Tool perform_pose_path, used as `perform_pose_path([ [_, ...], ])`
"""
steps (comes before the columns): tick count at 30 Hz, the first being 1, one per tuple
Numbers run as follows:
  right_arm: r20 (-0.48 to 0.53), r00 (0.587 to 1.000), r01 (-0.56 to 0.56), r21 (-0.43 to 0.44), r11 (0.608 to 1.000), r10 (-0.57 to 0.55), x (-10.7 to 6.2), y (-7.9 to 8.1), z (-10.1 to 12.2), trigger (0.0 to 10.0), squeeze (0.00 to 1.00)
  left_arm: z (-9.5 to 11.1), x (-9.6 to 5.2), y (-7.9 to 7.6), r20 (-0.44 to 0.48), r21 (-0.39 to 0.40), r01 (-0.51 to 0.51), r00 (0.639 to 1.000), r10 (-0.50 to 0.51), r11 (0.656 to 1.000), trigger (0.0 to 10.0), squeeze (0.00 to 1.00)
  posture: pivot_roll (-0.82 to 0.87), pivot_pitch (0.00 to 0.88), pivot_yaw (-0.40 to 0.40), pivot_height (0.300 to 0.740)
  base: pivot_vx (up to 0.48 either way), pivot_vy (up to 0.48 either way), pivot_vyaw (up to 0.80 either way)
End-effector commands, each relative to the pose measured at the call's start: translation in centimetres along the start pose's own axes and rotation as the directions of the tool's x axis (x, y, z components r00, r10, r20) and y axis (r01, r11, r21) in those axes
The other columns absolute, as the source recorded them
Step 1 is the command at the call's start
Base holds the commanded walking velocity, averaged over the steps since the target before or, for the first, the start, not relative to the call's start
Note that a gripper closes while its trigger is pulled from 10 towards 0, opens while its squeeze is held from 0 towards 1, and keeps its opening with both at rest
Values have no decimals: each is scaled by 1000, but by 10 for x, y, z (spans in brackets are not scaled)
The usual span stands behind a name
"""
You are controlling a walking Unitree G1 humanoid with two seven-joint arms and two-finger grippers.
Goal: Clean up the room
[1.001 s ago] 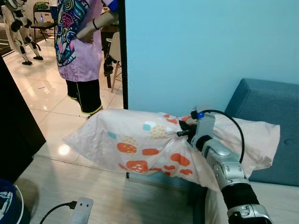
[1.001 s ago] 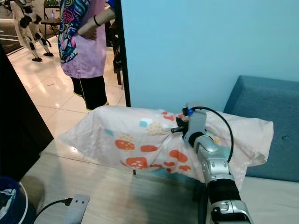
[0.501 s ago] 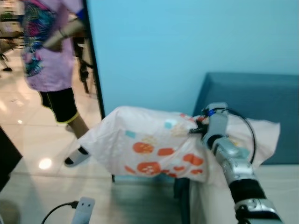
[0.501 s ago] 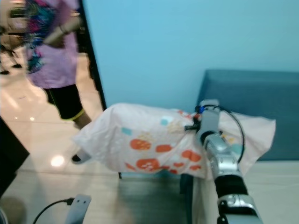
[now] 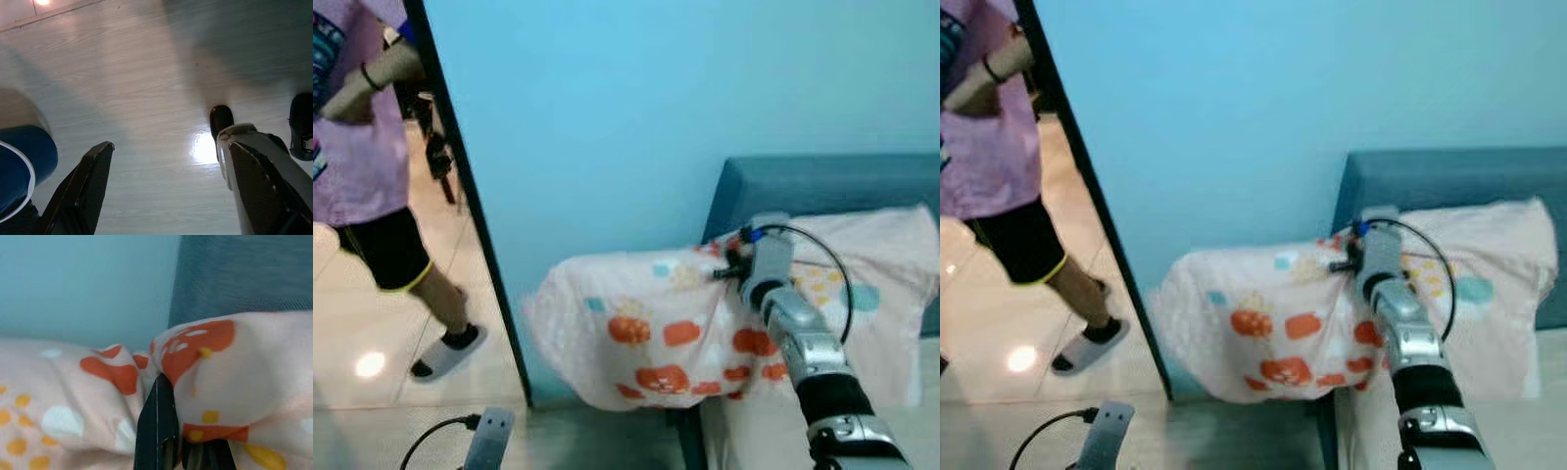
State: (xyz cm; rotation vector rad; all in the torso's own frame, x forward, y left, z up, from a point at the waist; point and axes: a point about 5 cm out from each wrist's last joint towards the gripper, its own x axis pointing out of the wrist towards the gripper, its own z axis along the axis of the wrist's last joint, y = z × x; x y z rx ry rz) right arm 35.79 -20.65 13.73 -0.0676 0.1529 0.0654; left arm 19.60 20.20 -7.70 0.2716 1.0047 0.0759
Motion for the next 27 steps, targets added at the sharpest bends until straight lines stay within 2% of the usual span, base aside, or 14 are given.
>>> perform_pose_path([
  [1,109,994,-19,-22,1000,21,2,4,23,10000,0,-8,-1,2,-26,19,-3,1000,4,1000,10000,0,42,0,-48,725,0,0,0],
  [9,116,993,2,-39,999,3,2,-4,26,10000,0,-8,-1,1,-22,22,3,1000,-2,1000,10000,0,40,0,-52,725,0,0,0],
  [12,113,993,24,-46,999,-19,1,-12,27,10000,0,-8,-1,0,-16,-14,4,1000,-5,1000,10000,0,40,0,-53,725,0,0,0],
  [15,106,993,53,-69,996,-46,-1,-23,27,10000,0,-9,-1,0,-20,-13,8,1000,-8,1000,10000,0,39,0,-52,725,0,0,0],
  [20,107,992,79,-90,993,-69,-2,-36,30,10000,0,-9,-1,0,-25,-10,1,1000,-1,1000,10000,0,39,0,-52,725,0,-437,0],
  [27,115,988,120,-185,975,-100,-2,-54,39,10000,0,-10,-1,0,-28,-9,-7,1000,7,1000,10000,0,44,0,-54,725,0,-469,0],
])
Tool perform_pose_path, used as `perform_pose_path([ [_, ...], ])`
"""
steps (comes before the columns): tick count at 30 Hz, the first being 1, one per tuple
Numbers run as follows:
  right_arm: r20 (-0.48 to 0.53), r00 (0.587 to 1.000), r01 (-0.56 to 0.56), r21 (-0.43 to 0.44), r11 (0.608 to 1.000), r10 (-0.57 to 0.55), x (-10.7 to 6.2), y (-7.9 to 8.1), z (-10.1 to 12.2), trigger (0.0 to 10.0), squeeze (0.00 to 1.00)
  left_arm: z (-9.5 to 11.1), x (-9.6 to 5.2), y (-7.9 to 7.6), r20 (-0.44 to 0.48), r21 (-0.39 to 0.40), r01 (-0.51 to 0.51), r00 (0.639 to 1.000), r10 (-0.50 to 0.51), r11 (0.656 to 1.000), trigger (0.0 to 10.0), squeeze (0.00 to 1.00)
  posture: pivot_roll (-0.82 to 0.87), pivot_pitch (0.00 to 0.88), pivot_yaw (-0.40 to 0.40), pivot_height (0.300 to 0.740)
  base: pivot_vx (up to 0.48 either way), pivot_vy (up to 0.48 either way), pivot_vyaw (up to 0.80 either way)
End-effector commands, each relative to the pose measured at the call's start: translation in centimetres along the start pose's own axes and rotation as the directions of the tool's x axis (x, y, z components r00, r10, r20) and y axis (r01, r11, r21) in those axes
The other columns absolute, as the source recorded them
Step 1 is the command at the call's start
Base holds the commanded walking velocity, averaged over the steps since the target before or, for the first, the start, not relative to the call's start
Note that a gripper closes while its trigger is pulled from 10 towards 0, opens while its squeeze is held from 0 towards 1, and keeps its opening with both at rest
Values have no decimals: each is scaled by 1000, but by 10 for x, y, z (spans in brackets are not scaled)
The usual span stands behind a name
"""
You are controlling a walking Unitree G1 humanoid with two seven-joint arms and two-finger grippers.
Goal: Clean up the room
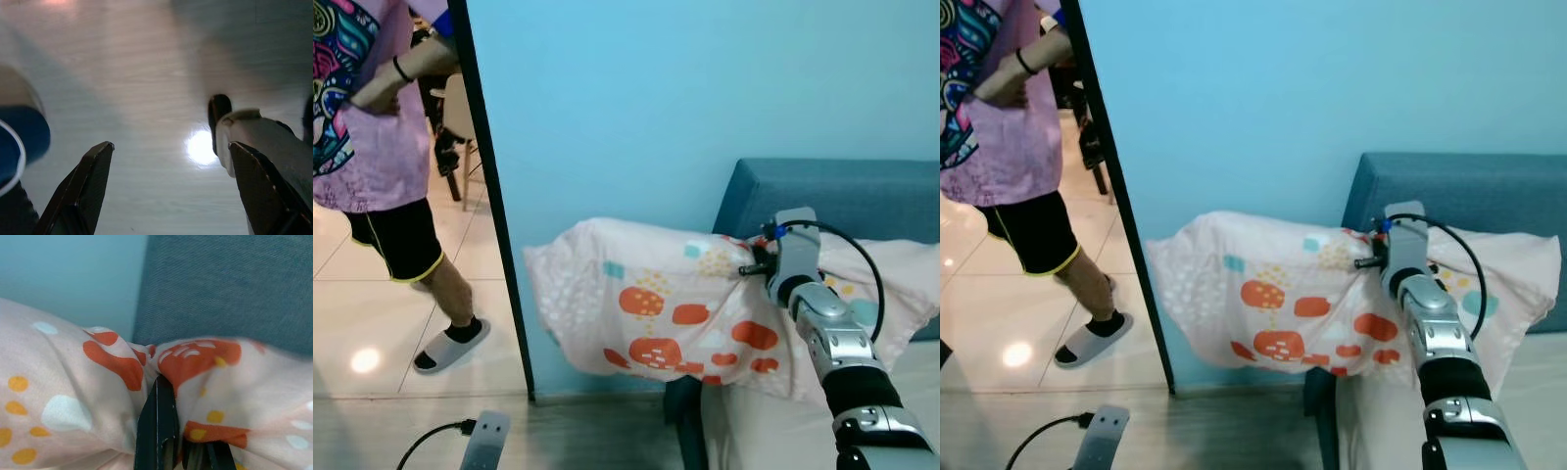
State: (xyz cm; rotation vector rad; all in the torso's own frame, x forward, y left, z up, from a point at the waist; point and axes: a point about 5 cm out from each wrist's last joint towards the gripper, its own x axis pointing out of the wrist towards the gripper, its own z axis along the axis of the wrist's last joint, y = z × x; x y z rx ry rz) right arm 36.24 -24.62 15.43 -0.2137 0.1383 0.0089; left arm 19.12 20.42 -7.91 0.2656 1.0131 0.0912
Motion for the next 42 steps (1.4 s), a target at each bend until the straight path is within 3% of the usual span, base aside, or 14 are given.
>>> perform_pose_path([
  [1,96,993,68,-64,996,-61,0,-22,25,10000,0,-5,0,-1,-18,2,0,1000,0,1000,10000,0,44,0,-54,725,0,-469,0],
  [7,108,988,127,-120,985,-114,1,-45,39,10000,0,-10,-1,1,-35,-15,-28,999,27,1000,10000,0,50,0,-60,725,0,-311,0],
  [15,94,994,74,-177,981,-58,5,-38,35,10000,0,-12,-1,2,-39,-5,-25,999,25,1000,10000,0,55,20,-55,725,0,0,0],
  [18,78,996,60,-262,963,-41,8,-38,33,10000,0,-14,-1,3,-41,6,-24,999,24,1000,10000,0,63,36,-53,725,0,0,0],
  [20,78,991,132,-361,923,-111,7,-52,37,10000,0,-16,-2,4,-43,11,-27,999,27,1000,10000,0,74,52,-54,725,0,0,0],
  [21,78,991,132,-361,923,-111,7,-52,37,10000,0,-16,-2,4,-43,11,-27,999,27,1000,10000,0,74,52,-54,725,0,0,0],
  [22,109,970,243,-402,883,-217,5,-70,45,10000,0,-19,-2,5,-46,15,-31,998,32,999,10000,0,83,71,-51,725,0,0,0],
  [25,126,959,284,-408,868,-255,3,-76,49,10000,0,-20,-2,6,-47,18,-33,998,33,999,10000,0,83,71,-51,725,0,0,0],
  [29,192,900,434,-311,846,-391,-4,-100,63,10000,0,-28,-3,8,-57,37,-32,998,34,999,10000,0,95,119,-39,725,0,0,0],
  [32,197,892,450,-306,839,-407,-6,-104,65,10000,0,-30,-4,9,-59,39,-31,998,34,999,10000,0,96,124,-39,725,0,0,0],
  [37,260,777,626,-239,742,-573,-34,-158,91,10000,0,-46,-7,13,-78,64,-31,996,36,997,10000,0,112,197,-33,725,0,0,0],
  [40,293,730,671,-133,729,-618,-46,-173,100,10000,0,-52,-8,15,-83,74,-33,996,39,997,10000,0,120,228,-23,725,0,0,0],
  [41,310,682,689,33,724,-662,-56,-185,103,10000,0,-57,-9,17,-88,89,-33,995,41,995,10000,0,126,246,-18,725,0,0,0],
  [42,312,667,688,88,720,-676,-59,-188,103,10000,0,-58,-9,17,-89,94,-33,995,42,995,10000,0,126,246,-18,725,0,0,0],
])
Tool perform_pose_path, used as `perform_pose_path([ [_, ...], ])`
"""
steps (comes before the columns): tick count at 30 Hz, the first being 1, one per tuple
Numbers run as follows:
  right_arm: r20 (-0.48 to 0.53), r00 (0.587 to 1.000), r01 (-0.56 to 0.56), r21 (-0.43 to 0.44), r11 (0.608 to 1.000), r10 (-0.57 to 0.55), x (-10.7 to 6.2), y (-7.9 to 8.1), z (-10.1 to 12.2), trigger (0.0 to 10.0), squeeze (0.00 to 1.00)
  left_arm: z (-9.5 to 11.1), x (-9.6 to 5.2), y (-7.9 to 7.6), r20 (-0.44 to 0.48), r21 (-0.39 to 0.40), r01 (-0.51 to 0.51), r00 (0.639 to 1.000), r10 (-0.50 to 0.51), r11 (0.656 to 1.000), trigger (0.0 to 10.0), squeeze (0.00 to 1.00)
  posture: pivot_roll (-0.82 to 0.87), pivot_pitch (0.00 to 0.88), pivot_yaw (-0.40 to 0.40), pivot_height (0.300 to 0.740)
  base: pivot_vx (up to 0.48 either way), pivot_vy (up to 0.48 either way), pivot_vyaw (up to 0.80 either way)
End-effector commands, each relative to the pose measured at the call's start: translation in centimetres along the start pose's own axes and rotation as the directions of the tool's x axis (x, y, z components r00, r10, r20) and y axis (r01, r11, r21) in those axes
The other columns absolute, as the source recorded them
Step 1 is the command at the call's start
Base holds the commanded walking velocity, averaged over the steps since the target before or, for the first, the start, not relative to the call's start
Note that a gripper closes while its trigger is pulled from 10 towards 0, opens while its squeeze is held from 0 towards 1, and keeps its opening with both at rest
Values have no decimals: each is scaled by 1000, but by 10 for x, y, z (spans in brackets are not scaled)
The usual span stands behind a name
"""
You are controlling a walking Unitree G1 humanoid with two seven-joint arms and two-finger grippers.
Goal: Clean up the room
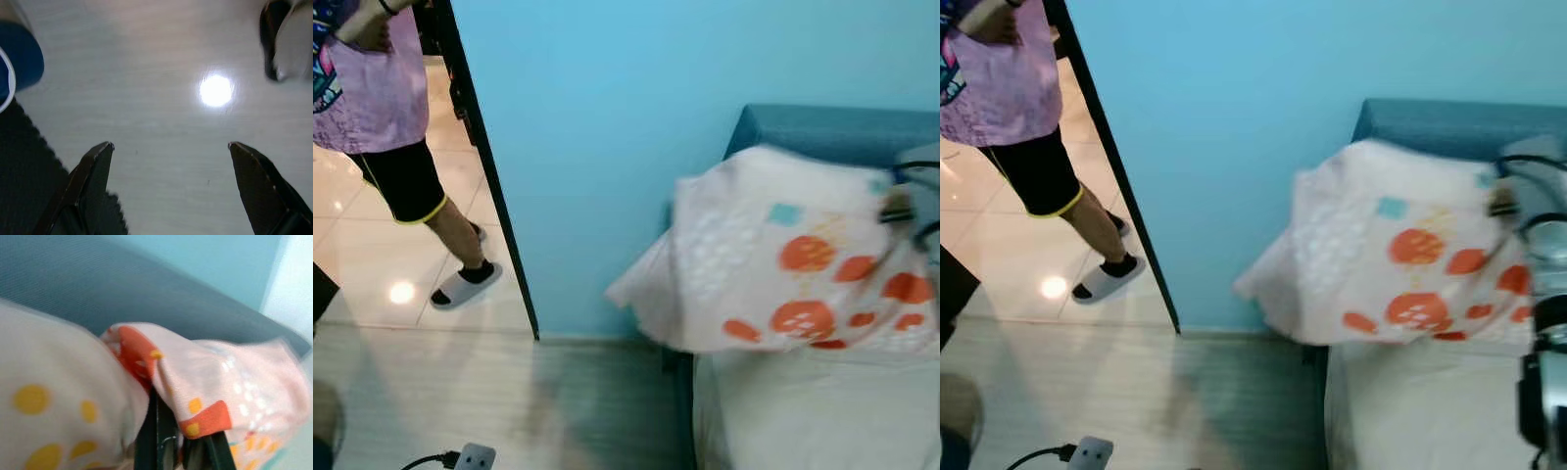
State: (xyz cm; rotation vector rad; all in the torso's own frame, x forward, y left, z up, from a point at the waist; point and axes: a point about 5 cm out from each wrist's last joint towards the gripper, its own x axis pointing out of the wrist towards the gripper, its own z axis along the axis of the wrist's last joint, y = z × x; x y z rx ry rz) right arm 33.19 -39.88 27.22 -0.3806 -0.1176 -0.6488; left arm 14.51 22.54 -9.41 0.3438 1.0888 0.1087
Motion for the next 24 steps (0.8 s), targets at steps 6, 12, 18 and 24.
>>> perform_pose_path([
  [6,56,996,48,382,923,-75,-12,-29,-21,10000,0,-17,-3,5,-12,30,-5,1000,5,1000,10000,0,153,288,-1,725,0,0,0],
  [12,-298,952,67,427,902,71,-78,1,-144,10000,0,-18,-3,5,-6,43,7,1000,-7,999,10000,0,156,291,5,725,0,0,0],
  [18,-560,828,220,300,928,-15,-134,-3,-205,10000,0,-17,-3,5,-8,42,10,1000,-10,999,10000,0,153,277,13,725,0,0,0],
  [24,-607,786,283,185,941,-117,-148,-22,-216,10000,902,-12,-2,6,-6,39,12,1000,-12,999,10000,0,135,242,21,725,0,0,0],
])
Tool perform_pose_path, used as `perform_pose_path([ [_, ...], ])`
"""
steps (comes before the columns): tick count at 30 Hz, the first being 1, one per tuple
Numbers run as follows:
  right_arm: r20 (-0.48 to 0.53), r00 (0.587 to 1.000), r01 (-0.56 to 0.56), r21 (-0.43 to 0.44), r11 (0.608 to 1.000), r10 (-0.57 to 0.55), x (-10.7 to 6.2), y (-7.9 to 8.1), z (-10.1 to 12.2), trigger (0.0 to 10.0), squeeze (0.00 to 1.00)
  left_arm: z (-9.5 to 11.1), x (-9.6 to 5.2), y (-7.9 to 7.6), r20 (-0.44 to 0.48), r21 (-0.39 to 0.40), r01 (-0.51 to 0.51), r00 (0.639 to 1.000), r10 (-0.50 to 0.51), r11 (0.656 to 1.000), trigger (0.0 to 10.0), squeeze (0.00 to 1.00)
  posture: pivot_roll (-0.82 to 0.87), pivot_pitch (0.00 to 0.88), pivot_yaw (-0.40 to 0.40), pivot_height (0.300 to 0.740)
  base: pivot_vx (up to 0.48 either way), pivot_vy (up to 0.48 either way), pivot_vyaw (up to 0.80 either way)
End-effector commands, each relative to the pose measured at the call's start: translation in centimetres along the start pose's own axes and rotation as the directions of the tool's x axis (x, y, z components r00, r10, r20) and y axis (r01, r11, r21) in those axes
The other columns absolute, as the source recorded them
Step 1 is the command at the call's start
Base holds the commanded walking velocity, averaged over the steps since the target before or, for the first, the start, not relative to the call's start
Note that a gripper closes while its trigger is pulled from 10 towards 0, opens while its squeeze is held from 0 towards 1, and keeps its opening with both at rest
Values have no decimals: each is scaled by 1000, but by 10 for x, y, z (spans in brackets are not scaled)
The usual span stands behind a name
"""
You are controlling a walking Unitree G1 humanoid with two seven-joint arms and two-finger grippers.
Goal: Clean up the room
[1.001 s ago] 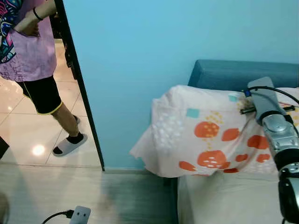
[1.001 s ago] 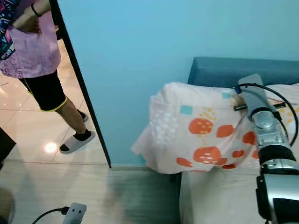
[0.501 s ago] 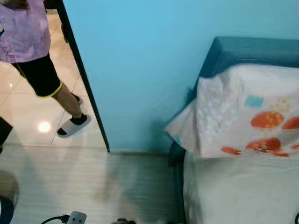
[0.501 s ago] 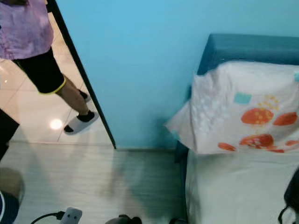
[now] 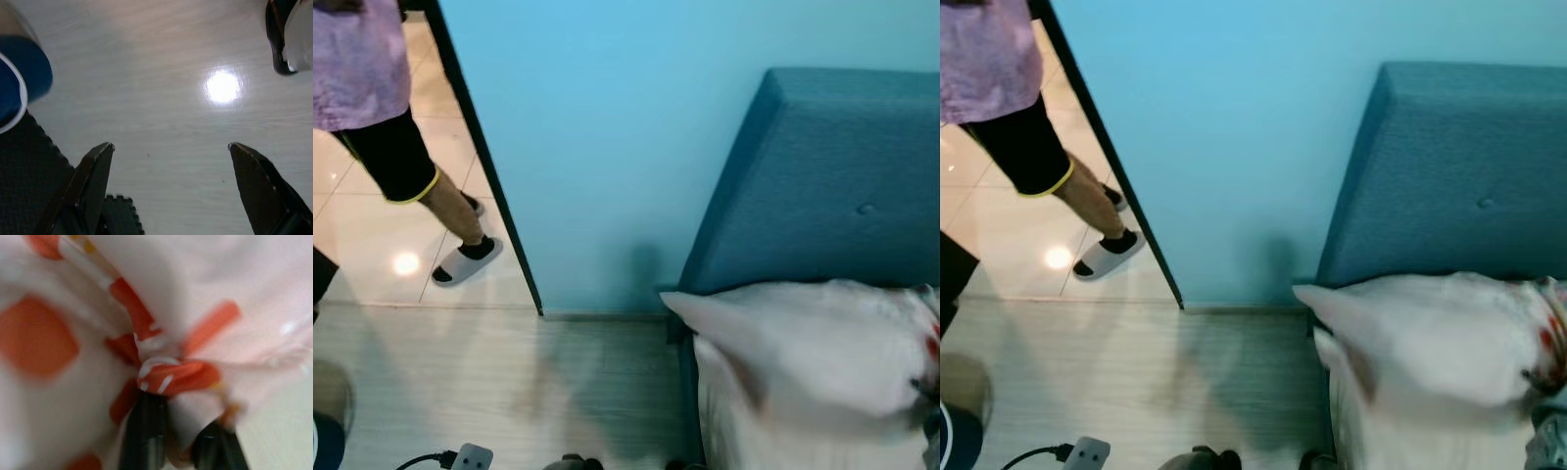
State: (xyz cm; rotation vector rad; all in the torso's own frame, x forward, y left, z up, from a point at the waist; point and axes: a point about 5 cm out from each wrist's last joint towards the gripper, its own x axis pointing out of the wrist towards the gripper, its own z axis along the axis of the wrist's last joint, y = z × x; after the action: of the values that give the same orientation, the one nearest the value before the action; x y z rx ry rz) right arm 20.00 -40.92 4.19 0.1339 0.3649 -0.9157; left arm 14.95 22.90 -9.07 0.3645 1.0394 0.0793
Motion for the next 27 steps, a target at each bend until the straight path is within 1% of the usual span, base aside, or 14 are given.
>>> perform_pose_path([
  [1,31,999,27,-26,999,-27,2,-9,10,10000,1000,-15,-2,0,-57,11,7,998,-7,1000,10000,0,134,238,21,725,0,0,0],
  [6,141,978,176,-152,973,-154,9,-34,53,10000,1000,-6,-1,-1,-29,-37,18,999,-19,999,10000,0,110,199,14,725,0,0,0],
  [11,146,971,212,-174,962,-187,11,-30,64,10000,1000,-1,0,-3,-14,-75,34,999,-35,997,10000,0,98,173,10,725,0,0,0],
  [12,132,975,202,-177,963,-181,12,-26,64,10000,1000,0,0,-4,-10,-83,36,999,-37,996,10000,0,97,170,10,725,0,0,0],
  [14,23,999,29,-174,984,-26,12,15,47,10000,1000,5,1,-4,8,-129,15,1000,-14,992,10000,0,79,134,3,725,0,0,0],
  [15,23,999,29,-174,984,-26,12,15,47,10000,1000,5,1,-4,8,-129,15,1000,-14,992,10000,0,79,134,3,725,0,0,0],
  [16,-15,999,-39,-168,985,37,10,30,40,10000,1000,7,1,-4,14,-146,6,1000,-4,989,10000,0,79,134,3,725,0,0,0],
  [18,-74,990,-131,-118,984,123,2,59,19,10000,0,12,1,-6,48,-232,26,999,-16,972,10000,0,76,115,-1,725,0,0,-588],
  [21,-135,978,-168,-82,982,156,-6,75,-3,10000,0,21,1,-11,120,-307,113,990,-79,945,10000,0,77,104,-1,725,0,0,-706],
  [22,-158,974,-175,-65,982,163,-9,81,-10,10000,0,39,3,16,215,-317,158,972,-91,935,10000,0,78,91,-1,725,0,0,-712],
  [23,-158,974,-175,-65,982,163,-9,81,-10,10000,0,39,3,16,215,-317,158,972,-91,935,10000,0,78,91,-1,725,0,0,-712],
  [24,-176,970,-181,-55,982,169,-12,86,-17,10000,0,61,2,36,312,-302,217,943,-119,928,10000,0,78,84,0,725,0,0,-706],
  [25,-176,970,-181,-55,982,169,-12,86,-17,10000,0,61,2,36,312,-302,217,943,-119,928,10000,0,78,84,0,725,0,0,-706],
  [27,-211,960,-203,-63,977,186,-19,96,-28,10000,0,100,-5,52,466,-123,339,850,-247,933,10000,0,76,69,0,725,0,0,-709],
])
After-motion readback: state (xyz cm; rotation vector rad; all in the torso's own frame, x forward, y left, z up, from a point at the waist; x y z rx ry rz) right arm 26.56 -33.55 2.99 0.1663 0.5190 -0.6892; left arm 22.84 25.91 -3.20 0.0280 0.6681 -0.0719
